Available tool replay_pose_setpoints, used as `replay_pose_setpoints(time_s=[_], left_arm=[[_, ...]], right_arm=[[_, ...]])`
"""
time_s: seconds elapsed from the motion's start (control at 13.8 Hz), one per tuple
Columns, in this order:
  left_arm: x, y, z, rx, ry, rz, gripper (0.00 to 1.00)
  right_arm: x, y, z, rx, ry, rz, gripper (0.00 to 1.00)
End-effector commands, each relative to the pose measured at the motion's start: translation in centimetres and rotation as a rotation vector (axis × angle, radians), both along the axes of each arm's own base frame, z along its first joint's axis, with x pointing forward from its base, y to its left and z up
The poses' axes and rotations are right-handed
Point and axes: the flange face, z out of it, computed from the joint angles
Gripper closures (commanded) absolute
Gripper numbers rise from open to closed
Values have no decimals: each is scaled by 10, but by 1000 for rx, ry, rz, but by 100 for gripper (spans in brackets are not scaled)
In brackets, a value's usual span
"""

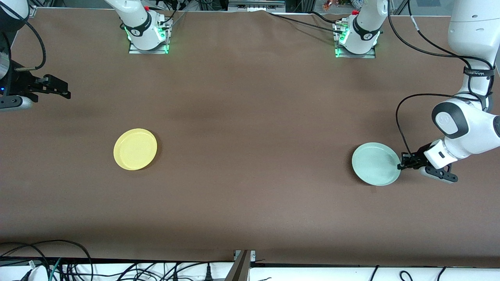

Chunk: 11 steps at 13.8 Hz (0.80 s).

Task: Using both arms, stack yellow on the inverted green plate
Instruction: 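Lift and flip the green plate with the left gripper toward table center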

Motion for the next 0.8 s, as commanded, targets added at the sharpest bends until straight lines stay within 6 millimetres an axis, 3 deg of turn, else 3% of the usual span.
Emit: replay_pose_setpoints(time_s=[0.0, 0.36, 0.51, 0.72], left_arm=[[23, -40, 26, 41, -50, -102, 100], [51, -157, 64, 209, -110, -245, 100], [52, -205, 78, 322, -139, -273, 100], [47, -271, 84, 461, -191, -302, 100]], right_arm=[[2, -1, 5, 2, 3, -15, 0], [2, -1, 5, 0, 3, -15, 0], [2, -1, 5, 2, 3, -15, 0], [2, -1, 5, 2, 3, -15, 0]])
